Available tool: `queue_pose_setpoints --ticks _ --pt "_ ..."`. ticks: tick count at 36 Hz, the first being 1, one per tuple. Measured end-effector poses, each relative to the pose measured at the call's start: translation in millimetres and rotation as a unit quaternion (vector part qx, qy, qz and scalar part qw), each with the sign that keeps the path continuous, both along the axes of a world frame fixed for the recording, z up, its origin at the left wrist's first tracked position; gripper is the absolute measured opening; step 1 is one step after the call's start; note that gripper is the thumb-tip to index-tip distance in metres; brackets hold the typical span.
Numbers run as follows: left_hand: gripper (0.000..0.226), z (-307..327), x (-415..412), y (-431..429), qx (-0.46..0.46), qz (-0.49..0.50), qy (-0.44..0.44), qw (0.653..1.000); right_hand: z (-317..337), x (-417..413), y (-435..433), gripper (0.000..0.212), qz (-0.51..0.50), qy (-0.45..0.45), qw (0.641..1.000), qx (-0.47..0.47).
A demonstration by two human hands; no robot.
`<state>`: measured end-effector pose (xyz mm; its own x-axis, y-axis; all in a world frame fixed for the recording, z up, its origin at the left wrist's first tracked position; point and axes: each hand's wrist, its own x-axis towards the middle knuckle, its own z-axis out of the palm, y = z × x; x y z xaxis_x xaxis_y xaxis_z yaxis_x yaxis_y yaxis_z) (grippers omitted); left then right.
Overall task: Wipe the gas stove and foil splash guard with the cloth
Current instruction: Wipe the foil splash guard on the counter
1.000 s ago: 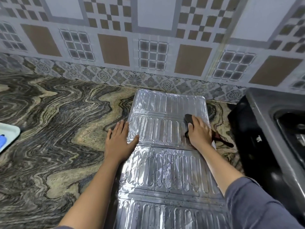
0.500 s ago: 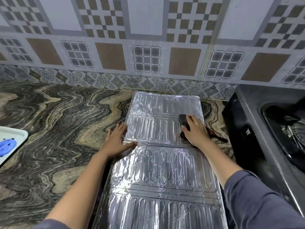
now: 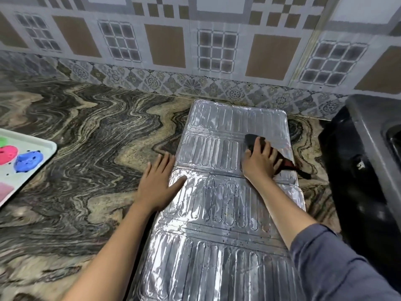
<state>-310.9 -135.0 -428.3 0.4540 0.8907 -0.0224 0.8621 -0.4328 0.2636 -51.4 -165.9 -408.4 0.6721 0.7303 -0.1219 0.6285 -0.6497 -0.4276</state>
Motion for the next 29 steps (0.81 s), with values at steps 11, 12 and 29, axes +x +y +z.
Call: queue_pose_setpoints --ticks 11,12,29 --pt "0.079 -7 -2 4 0.006 0.011 -0.006 1.000 -3 -71 53 0.049 0.120 0.004 0.993 0.013" --pt "0.079 -7 -2 4 0.008 0.012 -0.007 1.000 -3 -76 58 0.049 0.138 0.008 0.990 0.012" --pt "0.079 -7 -2 4 0.011 0.009 0.000 1.000 14 -14 21 0.044 0.449 -0.010 0.894 0.010"
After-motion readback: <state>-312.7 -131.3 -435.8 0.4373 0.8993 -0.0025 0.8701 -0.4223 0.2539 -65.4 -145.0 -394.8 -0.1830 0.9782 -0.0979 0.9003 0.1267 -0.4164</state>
